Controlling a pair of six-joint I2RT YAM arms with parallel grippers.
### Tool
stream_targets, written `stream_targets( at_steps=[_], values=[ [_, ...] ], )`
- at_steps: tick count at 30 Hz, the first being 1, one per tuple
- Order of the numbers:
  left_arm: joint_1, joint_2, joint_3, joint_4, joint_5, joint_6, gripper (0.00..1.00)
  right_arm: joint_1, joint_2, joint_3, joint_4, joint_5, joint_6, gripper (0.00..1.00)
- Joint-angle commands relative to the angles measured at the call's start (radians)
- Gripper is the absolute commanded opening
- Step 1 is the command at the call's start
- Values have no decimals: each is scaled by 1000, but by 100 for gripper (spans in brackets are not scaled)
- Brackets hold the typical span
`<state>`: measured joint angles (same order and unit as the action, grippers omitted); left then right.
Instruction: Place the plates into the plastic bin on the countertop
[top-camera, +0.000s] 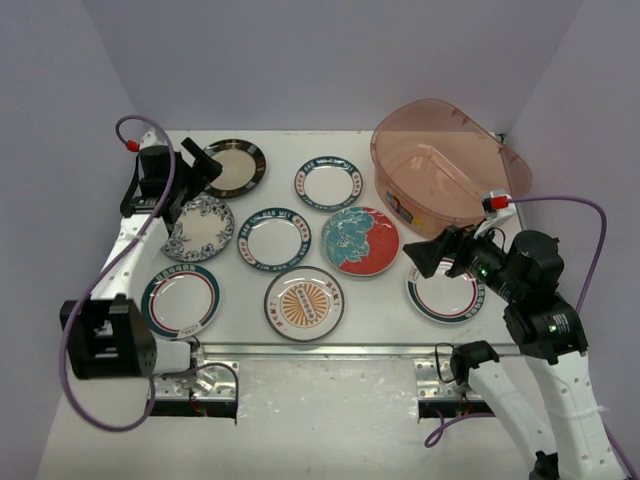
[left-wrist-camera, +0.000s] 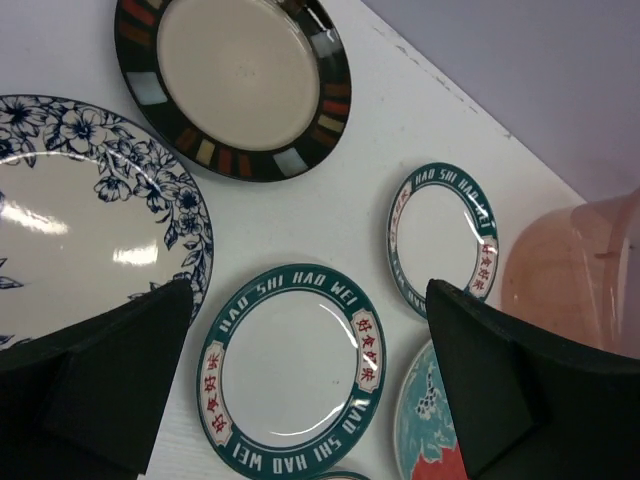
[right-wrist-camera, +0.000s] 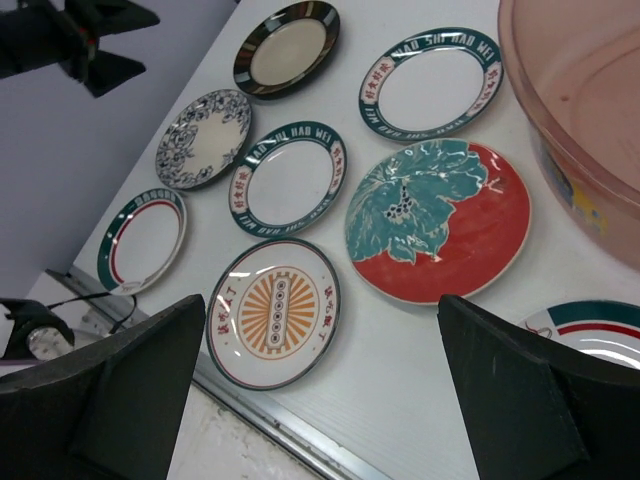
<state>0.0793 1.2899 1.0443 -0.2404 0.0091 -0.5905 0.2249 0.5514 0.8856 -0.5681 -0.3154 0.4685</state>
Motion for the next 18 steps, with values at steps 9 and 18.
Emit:
stream_targets(
  at_steps=[9,18],
  values=[
    [232,811,685,-35,115,161,100,-2,-93,-64,23,-167,21,99],
    [266,1111,864,-36,570,242,100,-1,-92,-85,60,-341,30,99]
  ],
)
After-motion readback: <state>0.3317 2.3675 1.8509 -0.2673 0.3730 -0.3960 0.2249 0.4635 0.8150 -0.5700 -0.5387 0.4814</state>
